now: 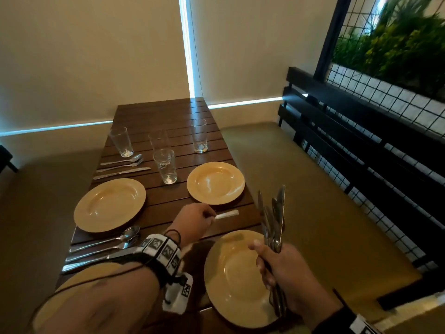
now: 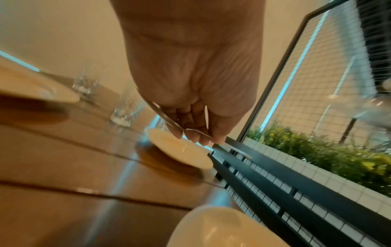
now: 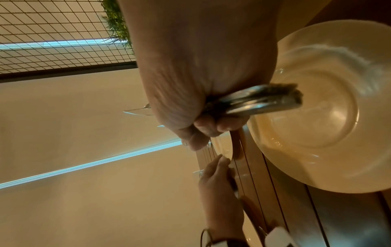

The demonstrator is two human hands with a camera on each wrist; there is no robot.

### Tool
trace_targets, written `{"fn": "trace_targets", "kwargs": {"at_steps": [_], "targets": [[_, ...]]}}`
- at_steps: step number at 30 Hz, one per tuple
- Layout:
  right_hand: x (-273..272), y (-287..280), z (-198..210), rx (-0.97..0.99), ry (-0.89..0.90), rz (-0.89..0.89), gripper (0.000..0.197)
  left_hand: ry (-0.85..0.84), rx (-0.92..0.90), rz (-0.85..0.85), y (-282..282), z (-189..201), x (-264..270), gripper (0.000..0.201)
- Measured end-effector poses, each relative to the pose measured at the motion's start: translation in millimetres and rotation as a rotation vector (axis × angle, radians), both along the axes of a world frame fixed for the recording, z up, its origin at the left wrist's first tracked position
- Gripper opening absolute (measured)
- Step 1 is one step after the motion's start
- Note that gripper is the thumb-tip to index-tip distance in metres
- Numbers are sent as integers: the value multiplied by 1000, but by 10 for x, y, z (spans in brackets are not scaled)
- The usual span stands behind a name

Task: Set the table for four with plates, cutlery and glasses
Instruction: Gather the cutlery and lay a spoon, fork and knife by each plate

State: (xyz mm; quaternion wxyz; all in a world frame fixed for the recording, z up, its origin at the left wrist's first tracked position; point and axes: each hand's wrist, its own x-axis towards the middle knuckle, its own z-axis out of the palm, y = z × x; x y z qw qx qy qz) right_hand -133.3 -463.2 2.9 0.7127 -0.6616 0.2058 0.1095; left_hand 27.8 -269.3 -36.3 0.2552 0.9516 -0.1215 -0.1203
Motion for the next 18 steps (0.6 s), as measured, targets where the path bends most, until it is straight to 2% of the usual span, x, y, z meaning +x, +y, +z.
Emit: {"fn": "trace_targets", "kwargs": {"at_steps": [3, 8, 12, 18], "targets": [[70, -10, -28, 10, 27, 2, 25, 84, -5, 28, -207, -328, 158, 4], [158, -78, -129, 22, 55, -23, 26, 113, 56, -37, -453, -670, 334, 14], [213, -127, -181, 12, 73, -32, 27, 73, 116, -105, -541, -777, 435, 20], [335, -134, -236, 47, 82, -32, 26, 65, 189, -169, -679, -815, 546, 19]]}}
